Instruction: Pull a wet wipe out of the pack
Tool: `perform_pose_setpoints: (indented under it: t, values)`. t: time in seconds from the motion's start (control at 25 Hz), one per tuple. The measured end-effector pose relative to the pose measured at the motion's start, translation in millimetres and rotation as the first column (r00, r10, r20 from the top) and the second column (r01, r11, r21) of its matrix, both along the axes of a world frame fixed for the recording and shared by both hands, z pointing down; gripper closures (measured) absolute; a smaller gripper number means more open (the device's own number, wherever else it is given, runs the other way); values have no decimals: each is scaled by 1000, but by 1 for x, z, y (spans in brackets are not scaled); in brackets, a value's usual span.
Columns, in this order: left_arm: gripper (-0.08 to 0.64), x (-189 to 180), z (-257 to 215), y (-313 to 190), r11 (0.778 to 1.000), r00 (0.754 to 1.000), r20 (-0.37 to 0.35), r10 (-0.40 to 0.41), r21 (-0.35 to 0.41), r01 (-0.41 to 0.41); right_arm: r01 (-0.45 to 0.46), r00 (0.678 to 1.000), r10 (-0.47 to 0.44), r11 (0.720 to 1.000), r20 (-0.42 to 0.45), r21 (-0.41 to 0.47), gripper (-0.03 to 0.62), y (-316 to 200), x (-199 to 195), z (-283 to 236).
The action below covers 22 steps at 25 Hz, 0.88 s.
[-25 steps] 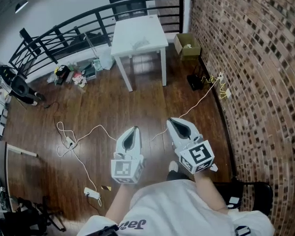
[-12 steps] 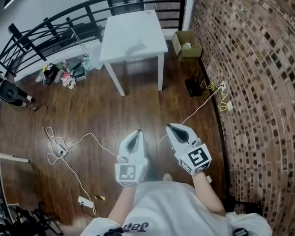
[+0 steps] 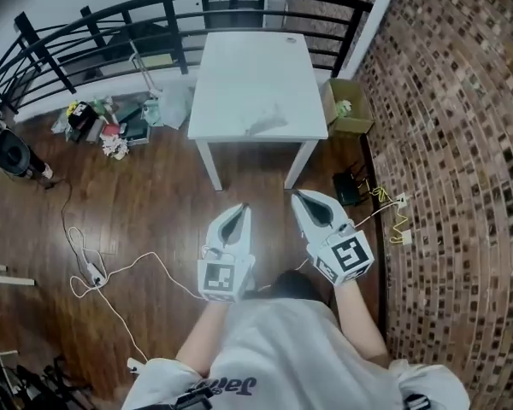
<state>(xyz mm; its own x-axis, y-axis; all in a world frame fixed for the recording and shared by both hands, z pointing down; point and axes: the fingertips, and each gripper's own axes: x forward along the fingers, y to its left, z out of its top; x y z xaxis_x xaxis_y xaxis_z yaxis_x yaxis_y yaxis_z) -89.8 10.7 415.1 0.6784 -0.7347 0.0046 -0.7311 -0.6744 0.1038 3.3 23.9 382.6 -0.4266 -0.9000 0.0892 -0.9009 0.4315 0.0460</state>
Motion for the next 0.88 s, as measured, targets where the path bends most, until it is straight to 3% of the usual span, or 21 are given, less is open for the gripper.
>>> perform_pose_setpoints:
  t: [0.28, 0.56, 0.68, 0.88]
  values:
    - [545, 52, 28, -114, 999, 999, 21, -32, -26, 32, 24, 999, -22, 998, 41, -59, 603, -114, 60, 42]
    - [545, 106, 22, -241, 991, 991, 41, -125, -39, 126, 171, 984, -169, 984, 51, -49, 603, -262, 117, 38]
    - [545, 126, 21, -276, 989, 987, 55, -148, -16, 149, 222, 973, -216, 972, 75, -81, 603, -306, 137, 48]
    - [545, 130, 35, -333, 978, 976, 90, -200, -45, 204, 294, 955, -295, 943, 15, -156, 603, -364, 149, 77]
